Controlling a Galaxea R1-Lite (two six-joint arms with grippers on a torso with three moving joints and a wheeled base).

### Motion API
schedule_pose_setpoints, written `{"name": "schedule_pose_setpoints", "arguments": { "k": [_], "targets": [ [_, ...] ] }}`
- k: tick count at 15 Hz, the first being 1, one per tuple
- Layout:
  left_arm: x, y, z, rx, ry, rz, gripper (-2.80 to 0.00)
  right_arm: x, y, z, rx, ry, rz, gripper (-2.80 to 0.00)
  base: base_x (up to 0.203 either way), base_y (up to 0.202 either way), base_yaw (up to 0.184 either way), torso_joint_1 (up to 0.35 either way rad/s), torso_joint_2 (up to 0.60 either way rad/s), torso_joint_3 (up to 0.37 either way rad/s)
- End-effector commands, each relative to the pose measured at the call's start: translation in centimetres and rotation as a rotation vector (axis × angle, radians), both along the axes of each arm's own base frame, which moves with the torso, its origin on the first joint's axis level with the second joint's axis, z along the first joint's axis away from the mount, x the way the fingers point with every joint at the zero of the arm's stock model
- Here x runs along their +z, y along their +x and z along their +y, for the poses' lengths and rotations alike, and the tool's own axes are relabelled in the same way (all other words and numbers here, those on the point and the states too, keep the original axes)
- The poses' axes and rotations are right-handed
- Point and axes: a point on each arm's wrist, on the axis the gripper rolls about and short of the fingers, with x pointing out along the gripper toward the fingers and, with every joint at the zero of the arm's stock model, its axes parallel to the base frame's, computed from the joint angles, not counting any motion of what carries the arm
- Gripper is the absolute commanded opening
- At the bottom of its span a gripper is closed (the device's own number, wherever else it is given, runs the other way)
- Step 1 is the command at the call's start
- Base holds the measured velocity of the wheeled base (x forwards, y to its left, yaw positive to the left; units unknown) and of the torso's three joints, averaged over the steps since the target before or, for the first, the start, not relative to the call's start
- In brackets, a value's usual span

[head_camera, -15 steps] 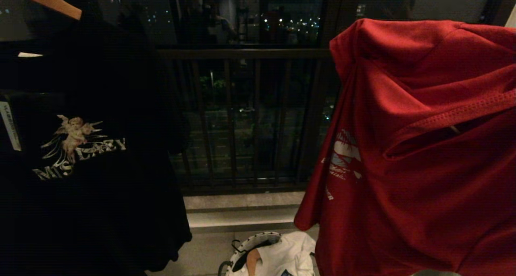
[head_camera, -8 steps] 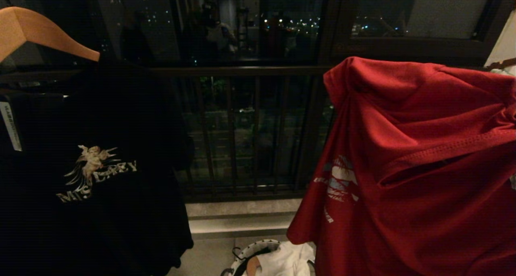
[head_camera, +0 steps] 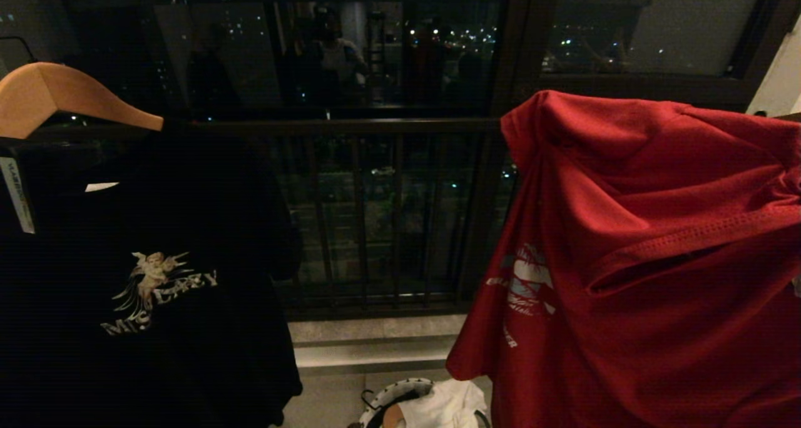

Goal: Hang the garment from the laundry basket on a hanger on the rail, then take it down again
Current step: Hang the clothes rack on the clothesline

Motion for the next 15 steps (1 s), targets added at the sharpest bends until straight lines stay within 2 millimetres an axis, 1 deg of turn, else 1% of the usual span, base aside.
{"name": "schedule_pose_setpoints", "arguments": {
  "k": [1, 4, 6, 9, 12, 15],
  "targets": [
    [0.0, 0.0, 0.0, 0.003, 0.0, 0.002, -2.8, 0.2, -0.2, -0.1, 0.0, 0.01, -0.018, -2.8, 0.0, 0.0, 0.0, 0.028, -0.07, -0.031],
    [0.0, 0.0, 0.0, 0.003, 0.0, 0.002, -2.8, 0.5, 0.5, 0.2, -0.03, 0.001, -0.016, -2.8, 0.0, 0.0, 0.0, 0.0, 0.0, 0.0],
    [0.0, 0.0, 0.0, 0.003, 0.001, 0.003, -2.8, 1.0, 1.6, 0.7, -0.093, -0.019, -0.003, -2.8, 0.0, 0.0, 0.0, 0.0, 0.0, 0.0],
    [-0.1, 0.1, 0.0, 0.003, 0.0, 0.003, -2.8, 1.7, 3.2, 1.7, -0.103, -0.029, 0.012, -2.8, 0.0, 0.0, 0.0, 0.0, 0.0, 0.0],
    [0.0, 0.0, 0.0, 0.004, -0.001, 0.002, -2.8, 2.5, 5.3, 2.8, -0.12, -0.02, -0.004, -2.8, 0.0, 0.0, 0.0, 0.0, 0.0, 0.0],
    [0.0, 0.0, 0.0, 0.004, -0.002, 0.001, -2.8, 3.6, 7.0, 3.0, -0.169, -0.01, -0.02, -2.8, 0.0, 0.0, 0.0, 0.0, 0.0, 0.0]
  ]
}}
